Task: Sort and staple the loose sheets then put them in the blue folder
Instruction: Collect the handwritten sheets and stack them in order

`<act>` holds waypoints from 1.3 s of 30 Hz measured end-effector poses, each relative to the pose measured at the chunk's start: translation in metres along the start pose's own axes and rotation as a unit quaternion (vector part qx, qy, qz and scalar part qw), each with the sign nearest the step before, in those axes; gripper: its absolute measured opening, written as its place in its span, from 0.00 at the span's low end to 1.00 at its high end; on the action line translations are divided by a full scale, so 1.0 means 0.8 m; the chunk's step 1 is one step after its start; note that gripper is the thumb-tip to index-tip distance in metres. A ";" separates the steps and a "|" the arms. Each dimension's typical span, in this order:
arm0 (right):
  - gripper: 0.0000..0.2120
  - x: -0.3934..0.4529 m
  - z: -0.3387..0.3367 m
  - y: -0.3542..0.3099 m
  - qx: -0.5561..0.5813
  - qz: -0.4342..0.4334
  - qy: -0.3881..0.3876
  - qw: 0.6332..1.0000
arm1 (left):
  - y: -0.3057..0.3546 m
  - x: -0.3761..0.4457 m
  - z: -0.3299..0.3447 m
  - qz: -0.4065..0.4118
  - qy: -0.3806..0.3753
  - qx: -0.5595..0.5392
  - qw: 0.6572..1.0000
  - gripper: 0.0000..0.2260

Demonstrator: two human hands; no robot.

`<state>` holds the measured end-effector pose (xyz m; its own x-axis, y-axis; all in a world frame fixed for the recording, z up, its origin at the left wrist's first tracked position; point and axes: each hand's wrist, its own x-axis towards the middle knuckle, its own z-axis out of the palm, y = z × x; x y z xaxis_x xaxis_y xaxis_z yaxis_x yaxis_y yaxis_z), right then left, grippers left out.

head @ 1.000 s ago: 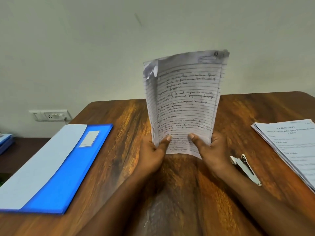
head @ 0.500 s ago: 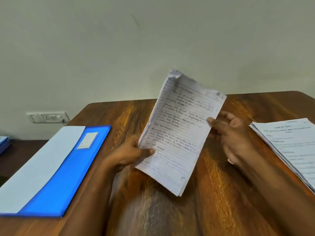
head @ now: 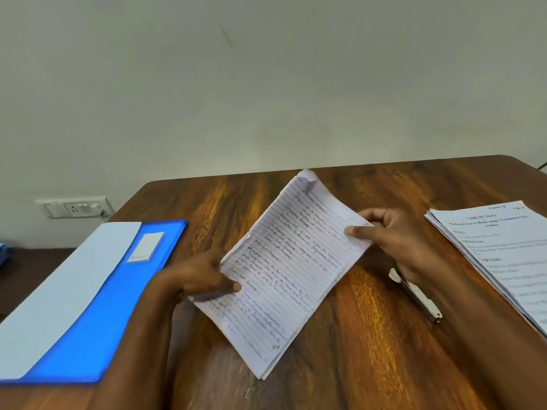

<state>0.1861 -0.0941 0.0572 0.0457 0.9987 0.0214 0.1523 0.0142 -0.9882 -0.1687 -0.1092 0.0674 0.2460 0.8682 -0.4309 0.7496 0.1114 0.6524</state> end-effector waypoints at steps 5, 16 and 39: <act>0.12 -0.010 -0.015 -0.023 -0.151 -0.056 -0.071 0.984 | 0.028 -0.012 0.011 0.039 0.035 0.118 0.992 0.14; 0.10 -0.002 -0.022 -0.012 -0.010 -0.069 -0.064 0.996 | 0.025 -0.016 -0.002 0.135 0.294 -0.066 0.944 0.11; 0.16 0.002 0.020 0.035 0.014 -0.081 -0.026 0.996 | 0.014 0.028 0.045 0.128 0.288 -0.378 0.871 0.19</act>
<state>0.1748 -0.0914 0.0268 -0.0291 0.9843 0.1741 0.1263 0.1764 -0.9762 -0.1330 -0.1059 0.0427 -0.1668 0.9855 0.0303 0.0434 -0.0234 0.9988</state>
